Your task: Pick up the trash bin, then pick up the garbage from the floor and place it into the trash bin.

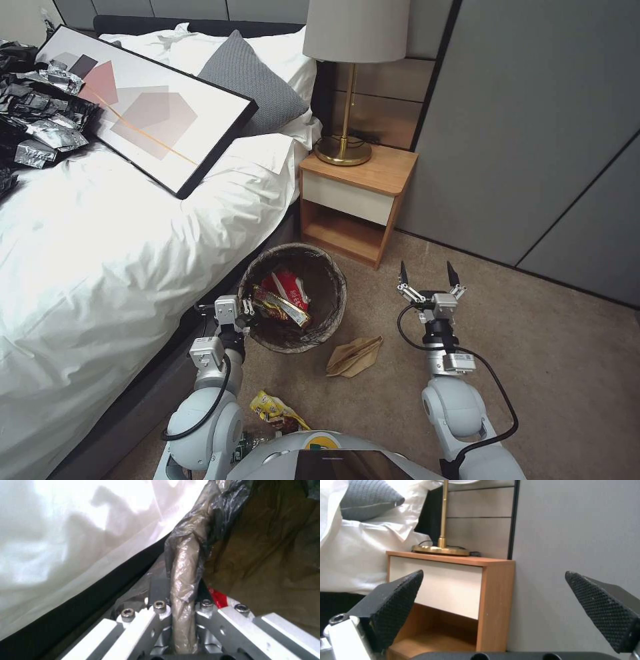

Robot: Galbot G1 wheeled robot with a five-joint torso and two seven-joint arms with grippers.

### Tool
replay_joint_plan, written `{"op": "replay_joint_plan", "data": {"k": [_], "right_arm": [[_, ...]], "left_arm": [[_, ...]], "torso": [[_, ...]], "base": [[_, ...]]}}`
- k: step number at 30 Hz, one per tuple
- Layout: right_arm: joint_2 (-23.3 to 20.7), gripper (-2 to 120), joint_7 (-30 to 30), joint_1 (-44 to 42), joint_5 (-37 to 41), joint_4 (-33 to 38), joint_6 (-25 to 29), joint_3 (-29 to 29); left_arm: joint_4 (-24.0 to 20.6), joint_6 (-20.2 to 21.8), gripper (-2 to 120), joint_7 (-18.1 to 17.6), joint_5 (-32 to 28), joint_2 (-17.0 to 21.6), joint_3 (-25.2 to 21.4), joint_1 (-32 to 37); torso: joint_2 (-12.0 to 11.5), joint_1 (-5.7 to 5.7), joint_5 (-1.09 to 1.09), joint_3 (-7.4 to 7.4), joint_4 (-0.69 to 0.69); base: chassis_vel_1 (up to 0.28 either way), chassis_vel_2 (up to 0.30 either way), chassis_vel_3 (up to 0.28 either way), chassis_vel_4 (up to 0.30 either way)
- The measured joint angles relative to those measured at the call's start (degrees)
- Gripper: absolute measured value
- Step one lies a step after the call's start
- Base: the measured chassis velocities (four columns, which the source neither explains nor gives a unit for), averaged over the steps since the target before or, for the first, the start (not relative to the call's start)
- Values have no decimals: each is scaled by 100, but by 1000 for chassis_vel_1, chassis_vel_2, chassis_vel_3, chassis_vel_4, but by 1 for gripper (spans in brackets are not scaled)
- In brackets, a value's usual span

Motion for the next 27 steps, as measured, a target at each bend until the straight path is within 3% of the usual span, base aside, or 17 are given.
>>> {"op": "replay_joint_plan", "data": {"k": [14, 20, 23, 24, 27], "right_arm": [[-112, 100, -124, -91, 8, 93, -230, -143], [-437, 100, -792, -189, 121, 78, -1055, -257], [-858, 100, -1872, -164, 13, -75, -1688, -232], [-858, 100, -1872, -164, 13, -75, -1688, -232], [-1526, 100, -3031, 105, -454, -598, -1761, -173]], "left_arm": [[13, -82, 0, 60, 46, 2, -10, -11], [-6, -97, 0, 66, 47, 13, -66, -9], [-22, -100, 0, 68, 44, 22, -75, -10], [-22, -100, 0, 68, 44, 22, -75, -10], [-34, -105, 0, 70, 49, 19, -66, 4]], "torso": [[0, 0, 0, 0, 0], [0, 0, 0, 0, 1], [0, 0, 0, 0, 0], [0, 0, 0, 0, 0], [0, 0, 1, 0, 1]], "base": [[0, 0, 0, 0], [0, 0, 0, 0], [0, 0, 0, 0], [0, 0, 0, 0], [0, 0, 0, 0]]}}
